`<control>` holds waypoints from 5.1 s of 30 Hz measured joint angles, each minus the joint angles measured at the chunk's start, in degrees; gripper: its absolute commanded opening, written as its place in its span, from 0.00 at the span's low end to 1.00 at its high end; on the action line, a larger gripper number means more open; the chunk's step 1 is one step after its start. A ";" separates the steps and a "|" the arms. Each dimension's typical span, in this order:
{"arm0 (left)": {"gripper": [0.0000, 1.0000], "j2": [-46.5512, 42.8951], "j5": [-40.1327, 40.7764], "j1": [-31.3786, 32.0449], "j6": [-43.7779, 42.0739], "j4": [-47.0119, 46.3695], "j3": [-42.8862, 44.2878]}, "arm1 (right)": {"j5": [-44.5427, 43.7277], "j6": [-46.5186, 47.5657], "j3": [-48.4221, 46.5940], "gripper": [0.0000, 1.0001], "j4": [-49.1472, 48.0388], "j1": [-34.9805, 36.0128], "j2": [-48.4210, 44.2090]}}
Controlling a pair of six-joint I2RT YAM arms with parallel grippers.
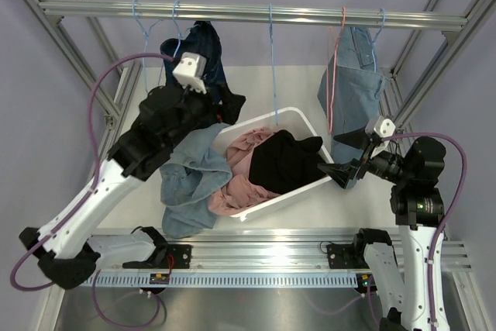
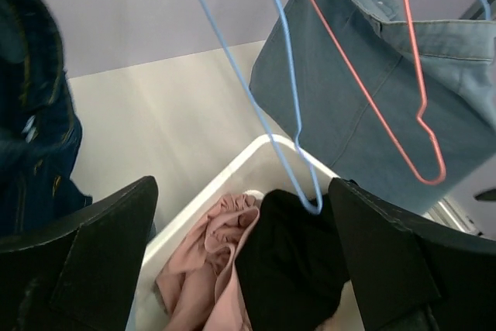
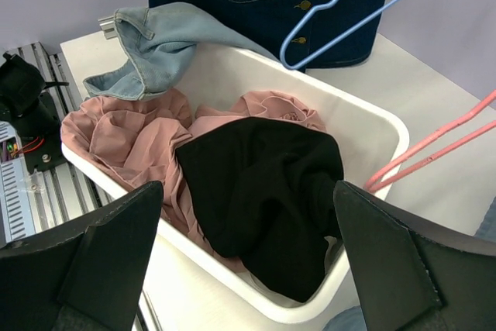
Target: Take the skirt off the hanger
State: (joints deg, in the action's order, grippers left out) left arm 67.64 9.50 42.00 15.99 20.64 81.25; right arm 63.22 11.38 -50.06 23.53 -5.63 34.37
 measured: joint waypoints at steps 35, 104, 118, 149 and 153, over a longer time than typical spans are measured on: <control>0.88 -21.46 16.63 -8.46 15.78 18.32 -33.90 | 2.95 0.85 0.28 1.00 0.31 -4.17 0.37; 0.00 2.58 -28.00 -13.20 30.51 -17.99 26.69 | 3.85 0.81 0.28 1.00 0.33 -4.68 0.24; 0.00 -19.96 -27.91 -13.09 27.91 -13.62 -12.55 | 3.85 0.85 0.28 1.00 0.42 -4.83 0.39; 0.00 4.42 -33.90 -2.10 17.55 -14.34 -32.15 | 3.78 0.92 0.28 0.99 1.60 -4.90 1.29; 0.20 5.66 -29.73 -1.79 17.20 -14.73 -35.10 | 3.78 1.09 0.28 1.00 1.64 -4.90 1.31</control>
State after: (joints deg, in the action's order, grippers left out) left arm 73.30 -20.23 40.21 33.19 5.91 46.15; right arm 67.00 12.47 -49.78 25.17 -10.52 35.68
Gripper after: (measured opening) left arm 0.084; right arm 0.993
